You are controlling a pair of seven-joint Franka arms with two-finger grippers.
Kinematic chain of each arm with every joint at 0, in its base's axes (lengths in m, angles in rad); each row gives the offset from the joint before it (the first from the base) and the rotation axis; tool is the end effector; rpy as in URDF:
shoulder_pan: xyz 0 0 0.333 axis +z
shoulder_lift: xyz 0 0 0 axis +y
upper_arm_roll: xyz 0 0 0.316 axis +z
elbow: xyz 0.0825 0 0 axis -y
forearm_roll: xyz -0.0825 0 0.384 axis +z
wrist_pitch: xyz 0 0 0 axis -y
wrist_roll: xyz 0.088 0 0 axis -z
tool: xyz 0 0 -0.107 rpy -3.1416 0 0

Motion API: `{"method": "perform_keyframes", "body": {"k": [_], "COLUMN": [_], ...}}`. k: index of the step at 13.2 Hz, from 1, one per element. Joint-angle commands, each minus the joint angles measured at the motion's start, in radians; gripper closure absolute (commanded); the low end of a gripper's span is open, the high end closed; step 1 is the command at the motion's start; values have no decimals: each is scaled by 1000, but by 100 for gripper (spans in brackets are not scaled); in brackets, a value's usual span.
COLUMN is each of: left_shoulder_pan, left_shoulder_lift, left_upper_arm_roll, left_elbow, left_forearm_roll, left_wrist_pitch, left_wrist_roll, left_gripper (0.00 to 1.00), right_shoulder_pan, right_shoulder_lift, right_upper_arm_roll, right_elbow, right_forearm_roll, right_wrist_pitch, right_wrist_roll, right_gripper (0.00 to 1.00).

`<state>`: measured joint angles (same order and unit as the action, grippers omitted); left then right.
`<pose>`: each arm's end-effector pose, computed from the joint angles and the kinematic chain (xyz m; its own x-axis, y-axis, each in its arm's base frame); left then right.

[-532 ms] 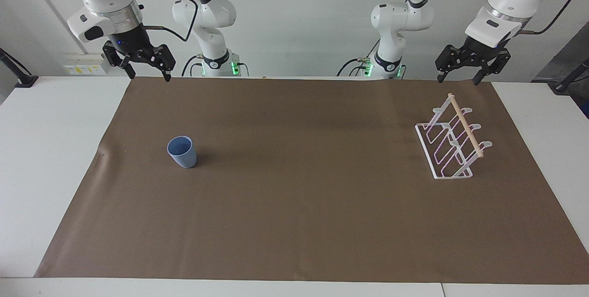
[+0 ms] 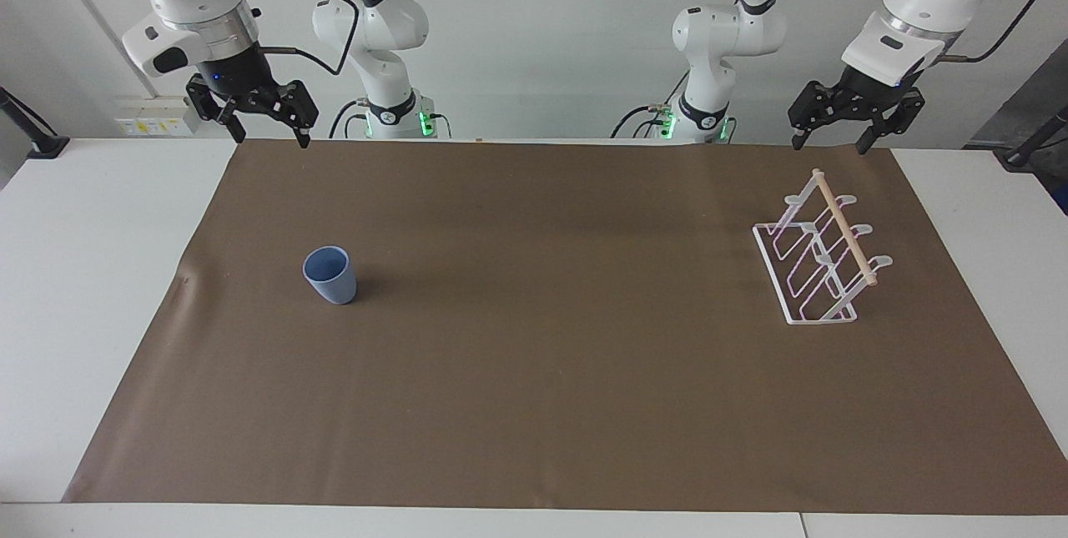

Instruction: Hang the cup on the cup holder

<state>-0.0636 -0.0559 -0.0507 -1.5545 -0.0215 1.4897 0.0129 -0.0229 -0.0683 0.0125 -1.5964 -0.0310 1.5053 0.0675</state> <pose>0.5250 -0.0636 0.6553 0.9917 -0.1285 -0.0087 -0.1283 -0.9916 0.0187 0.5263 -0.0087 0.6438 0.9966 -0.0799 -0.0206 -0.0791 -0.9963 0.0333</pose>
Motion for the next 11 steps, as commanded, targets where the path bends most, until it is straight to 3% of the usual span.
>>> {"method": "perform_keyframes", "body": {"k": [1,11], "left_shoulder_pan": [16,16], "left_shoulder_lift": [-25,-25], "left_upper_arm_roll": [-3,-3], "left_elbow": [-27,-27], "left_forearm_roll": [18,18], "left_wrist_pitch": [-6,-6], "left_wrist_roll": [-10,-8], "left_gripper": [0,0], "right_shoulder_pan": [-19,-20], "right_shoulder_lift": [-21,-44], "right_upper_arm_roll": [9,6], "right_elbow": [-28,-69], "right_forearm_roll": [-21,-7], "right_wrist_pitch": [10,10], "right_wrist_roll": [-25,-52], "right_gripper": [0,0]}}
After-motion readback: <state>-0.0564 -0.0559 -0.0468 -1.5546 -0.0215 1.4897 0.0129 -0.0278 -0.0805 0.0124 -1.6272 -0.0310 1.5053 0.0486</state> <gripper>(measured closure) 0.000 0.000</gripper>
